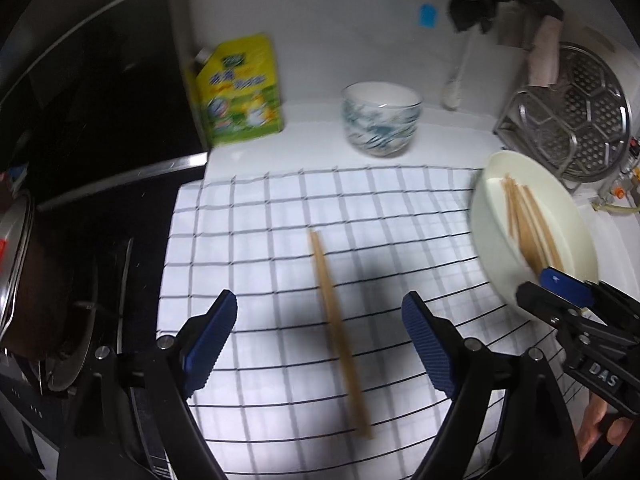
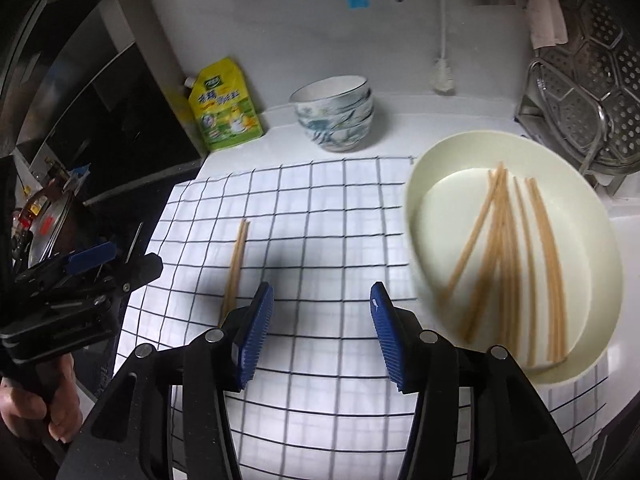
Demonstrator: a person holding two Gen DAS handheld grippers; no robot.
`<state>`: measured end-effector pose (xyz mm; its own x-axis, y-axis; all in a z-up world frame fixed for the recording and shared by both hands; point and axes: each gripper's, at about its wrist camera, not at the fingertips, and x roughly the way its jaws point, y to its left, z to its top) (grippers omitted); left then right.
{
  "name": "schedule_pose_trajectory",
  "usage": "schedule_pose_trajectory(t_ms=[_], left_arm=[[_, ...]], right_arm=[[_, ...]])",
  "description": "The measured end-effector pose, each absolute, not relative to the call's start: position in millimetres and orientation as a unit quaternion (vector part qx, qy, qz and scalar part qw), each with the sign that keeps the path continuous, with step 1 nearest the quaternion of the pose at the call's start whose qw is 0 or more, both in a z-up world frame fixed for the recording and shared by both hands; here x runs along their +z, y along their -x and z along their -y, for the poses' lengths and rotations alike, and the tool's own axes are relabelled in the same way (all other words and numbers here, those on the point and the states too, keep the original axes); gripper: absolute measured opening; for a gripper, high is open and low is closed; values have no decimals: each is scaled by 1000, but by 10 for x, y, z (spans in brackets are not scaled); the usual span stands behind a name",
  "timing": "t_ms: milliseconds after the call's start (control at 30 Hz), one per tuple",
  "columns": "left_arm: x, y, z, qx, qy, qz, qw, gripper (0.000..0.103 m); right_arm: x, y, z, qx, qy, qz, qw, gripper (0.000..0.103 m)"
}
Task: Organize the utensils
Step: 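Move both open tools back over the last chopsticks on the grid cloth, then close the right tool on a chopstick while the left tool grasps the other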
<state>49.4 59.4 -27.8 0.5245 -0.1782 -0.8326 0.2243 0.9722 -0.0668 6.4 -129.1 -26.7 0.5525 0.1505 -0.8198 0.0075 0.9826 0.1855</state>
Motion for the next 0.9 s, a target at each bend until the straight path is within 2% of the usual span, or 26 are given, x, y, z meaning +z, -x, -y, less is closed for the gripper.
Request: schedule_pose_trajectory(t_ms=[333, 900], left_arm=[[-577, -558, -1080, -91, -30, -490, 866, 83], [-1011, -541, -1253, -88, -32, -516, 852, 83]], right_arm=[[-623, -60, 878, 53, -86, -495, 863, 49], [-1241, -178, 368, 68, -60, -535, 840, 49]])
